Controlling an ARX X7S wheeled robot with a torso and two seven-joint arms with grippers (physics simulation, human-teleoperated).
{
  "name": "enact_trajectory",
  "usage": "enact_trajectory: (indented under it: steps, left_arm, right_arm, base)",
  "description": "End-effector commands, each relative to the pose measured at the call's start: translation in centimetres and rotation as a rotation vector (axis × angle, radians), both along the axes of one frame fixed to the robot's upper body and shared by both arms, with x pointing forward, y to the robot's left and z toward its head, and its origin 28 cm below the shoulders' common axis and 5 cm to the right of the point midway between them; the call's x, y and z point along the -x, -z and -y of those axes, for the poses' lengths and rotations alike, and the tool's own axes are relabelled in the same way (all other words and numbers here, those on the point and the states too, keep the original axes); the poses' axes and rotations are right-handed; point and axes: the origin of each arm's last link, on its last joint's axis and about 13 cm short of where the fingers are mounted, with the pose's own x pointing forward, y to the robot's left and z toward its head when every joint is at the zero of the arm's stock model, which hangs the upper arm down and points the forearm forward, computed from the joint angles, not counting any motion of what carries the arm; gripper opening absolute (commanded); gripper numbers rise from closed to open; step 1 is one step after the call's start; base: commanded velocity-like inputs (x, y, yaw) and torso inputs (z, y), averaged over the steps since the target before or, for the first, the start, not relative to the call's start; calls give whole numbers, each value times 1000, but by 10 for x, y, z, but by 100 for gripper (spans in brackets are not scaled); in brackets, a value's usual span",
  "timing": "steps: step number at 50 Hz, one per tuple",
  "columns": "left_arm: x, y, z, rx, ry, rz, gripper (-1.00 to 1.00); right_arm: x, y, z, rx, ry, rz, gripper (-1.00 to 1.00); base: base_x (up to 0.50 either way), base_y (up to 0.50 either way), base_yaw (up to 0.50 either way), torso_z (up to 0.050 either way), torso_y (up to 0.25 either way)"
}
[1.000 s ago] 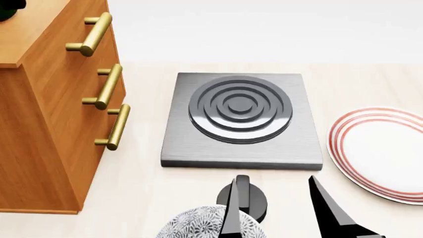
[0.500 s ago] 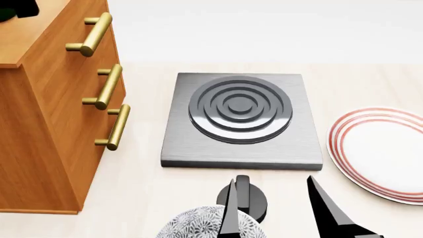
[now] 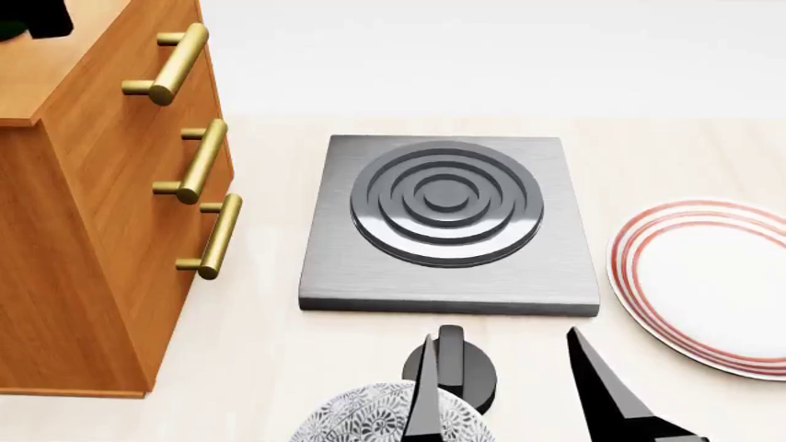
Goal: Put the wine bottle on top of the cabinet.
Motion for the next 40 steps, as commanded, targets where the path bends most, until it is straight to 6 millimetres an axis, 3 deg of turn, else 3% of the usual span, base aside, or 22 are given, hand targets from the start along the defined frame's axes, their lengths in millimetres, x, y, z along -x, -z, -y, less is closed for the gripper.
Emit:
enact_trajectory:
  steps: [1, 16, 20, 21, 27, 31, 40]
  left_arm:
    - [15, -4, 5, -79, 31, 30, 100]
    - [54, -8, 13, -231, 73, 121, 100]
    - [72, -8, 20, -307, 111, 169, 100]
    - [80, -7, 26, -402, 138, 197, 100]
    - [105, -3, 36, -420, 179, 271, 100]
    - [123, 5, 42, -511, 169, 312, 100]
    - [161, 24, 54, -448, 189, 376, 100]
  right_arm:
    - [-2, -1, 0, -3, 4, 26, 100]
    - [-1, -1, -2, 2, -3, 24, 100]
    - [-1, -1, -3, 3, -5, 24, 100]
    - [-2, 0, -3, 4, -5, 22, 100]
    - [-1, -1, -3, 5, -6, 24, 100]
    - [-2, -1, -3, 5, -10, 25, 100]
    - [0, -3, -3, 3, -9, 30, 100]
  base:
    - [0, 0, 0, 0, 0]
    - [0, 0, 0, 0, 0]
    - [0, 0, 0, 0, 0]
    - [0, 0, 0, 0, 0]
    - [0, 0, 0, 0, 0]
    - [0, 0, 0, 0, 0]
    - [0, 0, 0, 0, 0]
